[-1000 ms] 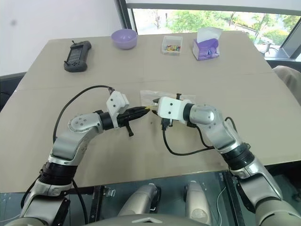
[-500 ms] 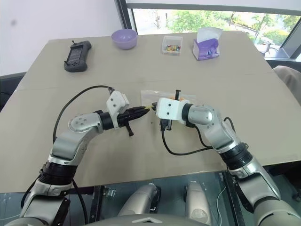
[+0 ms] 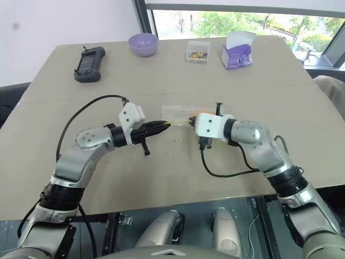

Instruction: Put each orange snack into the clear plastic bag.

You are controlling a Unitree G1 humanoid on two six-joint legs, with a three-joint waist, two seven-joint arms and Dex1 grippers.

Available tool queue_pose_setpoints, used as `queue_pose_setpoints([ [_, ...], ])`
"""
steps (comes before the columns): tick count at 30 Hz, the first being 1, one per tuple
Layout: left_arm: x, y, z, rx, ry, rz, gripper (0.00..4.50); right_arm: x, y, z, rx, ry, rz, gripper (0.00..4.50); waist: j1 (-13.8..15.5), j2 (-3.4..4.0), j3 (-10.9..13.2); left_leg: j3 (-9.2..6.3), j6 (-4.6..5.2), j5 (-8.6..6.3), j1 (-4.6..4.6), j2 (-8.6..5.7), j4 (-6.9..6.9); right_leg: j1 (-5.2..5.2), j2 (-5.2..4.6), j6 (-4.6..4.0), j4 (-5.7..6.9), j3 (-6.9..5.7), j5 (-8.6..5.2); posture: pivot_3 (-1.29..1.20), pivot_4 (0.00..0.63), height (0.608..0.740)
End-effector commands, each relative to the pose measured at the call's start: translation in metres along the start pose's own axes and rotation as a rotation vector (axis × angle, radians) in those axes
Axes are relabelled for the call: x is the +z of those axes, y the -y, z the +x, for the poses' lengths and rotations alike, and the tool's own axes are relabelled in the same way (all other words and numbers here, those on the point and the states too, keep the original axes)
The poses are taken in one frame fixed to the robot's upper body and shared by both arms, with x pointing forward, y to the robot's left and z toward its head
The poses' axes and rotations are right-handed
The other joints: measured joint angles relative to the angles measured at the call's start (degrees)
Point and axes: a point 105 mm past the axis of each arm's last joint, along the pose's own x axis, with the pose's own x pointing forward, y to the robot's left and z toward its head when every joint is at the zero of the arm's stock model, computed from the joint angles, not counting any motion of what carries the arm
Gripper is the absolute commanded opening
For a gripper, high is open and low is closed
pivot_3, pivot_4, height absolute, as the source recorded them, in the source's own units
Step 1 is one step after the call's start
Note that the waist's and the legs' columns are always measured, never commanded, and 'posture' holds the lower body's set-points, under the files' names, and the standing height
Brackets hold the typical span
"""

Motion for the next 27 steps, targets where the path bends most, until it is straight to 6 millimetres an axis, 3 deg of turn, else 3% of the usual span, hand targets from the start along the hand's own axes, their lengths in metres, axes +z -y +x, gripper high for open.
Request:
queue_pose_setpoints([
  [1,0.004,-0.022,-0.020,0.100,-0.013,0.034,0.00,-0.041,0.025,-0.036,-0.125,-0.169,0.029,0.09,-0.1,0.00,0.0,0.00,0.00,0.00,0.00,0.01,-0.01,0.00,0.00,0.00,0.00,0.00,0.00,0.00,0.150,0.740],
  [8,0.004,-0.024,-0.022,0.106,-0.017,0.033,0.00,-0.068,0.027,-0.060,-0.158,-0.272,0.042,0.09,0.1,-0.01,0.0,0.06,0.00,0.00,0.01,0.00,-0.04,-0.01,0.00,0.00,-0.01,0.04,0.00,0.00,0.150,0.740],
  [13,0.005,-0.026,-0.023,0.115,-0.015,0.034,0.00,-0.076,0.033,-0.073,-0.177,-0.312,0.036,0.09,-0.2,-0.01,0.0,0.15,0.00,0.00,0.04,0.07,-0.13,-0.06,0.00,0.00,-0.01,0.11,0.00,0.00,0.150,0.740],
  [17,0.006,-0.026,-0.021,0.115,-0.008,0.037,0.00,-0.070,0.038,-0.073,-0.189,-0.288,0.026,0.09,0.0,-0.01,0.0,0.15,0.00,0.00,0.02,0.07,-0.14,-0.07,0.00,0.00,-0.03,0.11,0.00,0.00,0.150,0.740],
  [21,0.016,-0.016,-0.010,0.061,0.029,0.034,0.00,-0.047,0.040,-0.058,-0.186,-0.182,0.041,0.09,-0.1,-0.01,0.0,0.15,0.00,0.00,0.02,0.07,-0.15,-0.07,0.00,0.00,-0.03,0.11,0.00,0.00,0.150,0.740],
  [24,0.031,-0.007,0.000,0.010,0.079,-0.004,0.81,-0.027,0.032,-0.040,-0.154,-0.091,0.055,0.00,-0.1,-0.01,0.0,0.15,0.00,0.00,0.02,0.08,-0.15,-0.07,0.00,0.00,-0.03,0.11,0.00,0.00,0.150,0.740],
  [27,0.035,-0.003,0.004,-0.044,0.078,-0.087,2.17,-0.015,0.029,-0.031,-0.155,-0.041,0.082,0.00,0.0,-0.03,0.0,0.13,0.00,0.00,0.00,0.08,-0.15,-0.08,0.01,0.00,-0.03,0.09,0.00,0.00,0.150,0.740],
])
